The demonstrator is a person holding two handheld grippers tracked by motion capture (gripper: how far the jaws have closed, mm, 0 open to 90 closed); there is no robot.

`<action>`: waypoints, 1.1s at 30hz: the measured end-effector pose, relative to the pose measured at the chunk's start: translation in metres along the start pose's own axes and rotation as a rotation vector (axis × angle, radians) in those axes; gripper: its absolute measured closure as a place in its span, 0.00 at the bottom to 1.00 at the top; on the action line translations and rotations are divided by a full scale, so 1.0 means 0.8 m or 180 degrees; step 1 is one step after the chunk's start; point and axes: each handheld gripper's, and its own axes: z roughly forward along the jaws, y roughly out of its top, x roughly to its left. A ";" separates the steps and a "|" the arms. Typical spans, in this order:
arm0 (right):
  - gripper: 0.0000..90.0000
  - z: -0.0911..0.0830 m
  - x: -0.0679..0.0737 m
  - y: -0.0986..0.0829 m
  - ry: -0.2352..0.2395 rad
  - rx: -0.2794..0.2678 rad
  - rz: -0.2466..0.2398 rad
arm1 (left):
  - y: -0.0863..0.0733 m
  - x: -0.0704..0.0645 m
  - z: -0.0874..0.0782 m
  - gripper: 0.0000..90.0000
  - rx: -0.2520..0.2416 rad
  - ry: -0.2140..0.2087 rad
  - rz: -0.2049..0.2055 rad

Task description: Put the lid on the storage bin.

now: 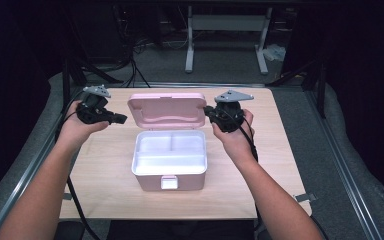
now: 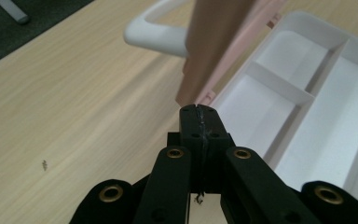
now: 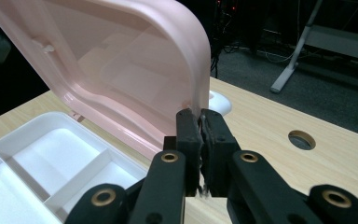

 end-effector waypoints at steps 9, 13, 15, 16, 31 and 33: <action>0.96 -0.001 -0.001 0.000 0.0004 0.0009 -0.0001 | 0.036 0.008 -0.008 1.00 -0.0207 0.0020 -0.0032; 0.96 -0.001 -0.002 0.000 0.0033 0.0003 0.0006 | 0.050 0.004 -0.008 1.00 -0.0189 0.0043 0.0049; 0.96 -0.001 -0.002 -0.001 0.0047 -0.0003 -0.0012 | 0.056 0.003 -0.009 1.00 -0.0201 0.0053 0.0057; 0.96 -0.002 -0.002 -0.001 0.0049 0.0006 -0.0015 | 0.059 0.002 -0.009 1.00 -0.0196 0.0062 0.0072; 0.95 -0.005 0.000 -0.006 0.0070 -0.0031 0.0010 | 0.069 0.003 -0.014 1.00 -0.0241 0.0007 0.0121; 0.95 -0.006 0.001 -0.006 0.0072 -0.0028 0.0009 | 0.073 0.003 -0.011 1.00 -0.0234 0.0012 0.0134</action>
